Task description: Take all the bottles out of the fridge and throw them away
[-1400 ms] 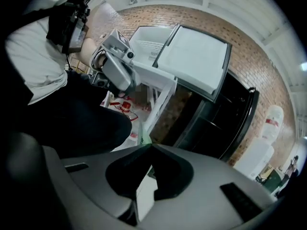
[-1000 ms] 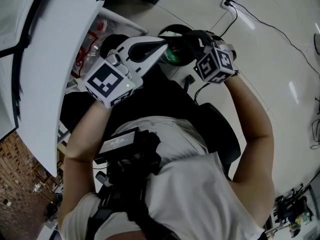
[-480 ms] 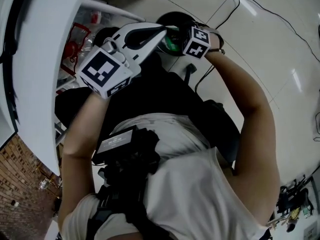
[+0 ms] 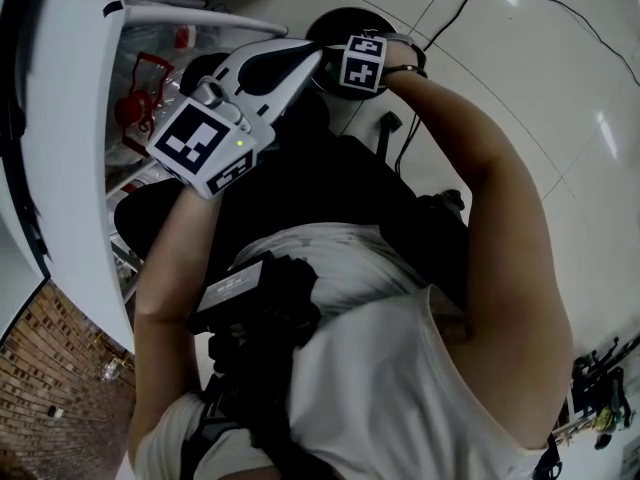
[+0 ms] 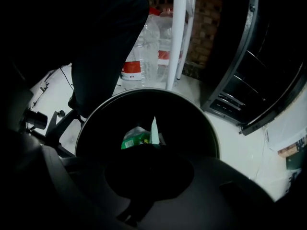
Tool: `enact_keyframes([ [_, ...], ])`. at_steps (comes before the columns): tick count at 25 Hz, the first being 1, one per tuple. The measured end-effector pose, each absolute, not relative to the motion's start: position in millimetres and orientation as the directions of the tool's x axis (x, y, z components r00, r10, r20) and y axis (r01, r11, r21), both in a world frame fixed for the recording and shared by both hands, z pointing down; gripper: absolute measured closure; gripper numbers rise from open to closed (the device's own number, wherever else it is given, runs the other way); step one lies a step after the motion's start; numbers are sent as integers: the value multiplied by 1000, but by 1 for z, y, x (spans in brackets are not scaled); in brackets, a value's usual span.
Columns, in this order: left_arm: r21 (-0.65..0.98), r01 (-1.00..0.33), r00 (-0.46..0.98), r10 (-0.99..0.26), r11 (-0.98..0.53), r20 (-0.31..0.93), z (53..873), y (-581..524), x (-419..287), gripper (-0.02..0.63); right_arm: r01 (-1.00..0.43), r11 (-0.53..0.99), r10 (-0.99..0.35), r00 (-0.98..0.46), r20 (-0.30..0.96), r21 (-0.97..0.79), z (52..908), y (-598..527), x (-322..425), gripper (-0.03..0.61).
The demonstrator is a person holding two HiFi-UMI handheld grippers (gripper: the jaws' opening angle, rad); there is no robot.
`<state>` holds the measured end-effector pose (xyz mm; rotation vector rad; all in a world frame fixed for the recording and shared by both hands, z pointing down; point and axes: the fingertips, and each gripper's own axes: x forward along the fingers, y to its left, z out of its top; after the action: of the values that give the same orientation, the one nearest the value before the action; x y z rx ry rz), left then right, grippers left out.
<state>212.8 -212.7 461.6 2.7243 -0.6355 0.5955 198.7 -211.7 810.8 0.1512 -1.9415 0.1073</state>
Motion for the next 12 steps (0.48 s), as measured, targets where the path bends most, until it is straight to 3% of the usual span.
enact_keyframes([
  [7, 181, -477, 819, -360, -860, 447, 458, -216, 214, 600, -102, 995, -25, -332, 943, -10, 829, -201, 198, 561],
  [9, 184, -484, 817, -365, -856, 447, 458, -218, 212, 600, -83, 996, 3, -344, 939, -34, 829, -196, 195, 480],
  [12, 186, -488, 816, -370, -853, 444, 457, -218, 210, 600, -77, 996, 19, -344, 939, -49, 826, -194, 195, 472],
])
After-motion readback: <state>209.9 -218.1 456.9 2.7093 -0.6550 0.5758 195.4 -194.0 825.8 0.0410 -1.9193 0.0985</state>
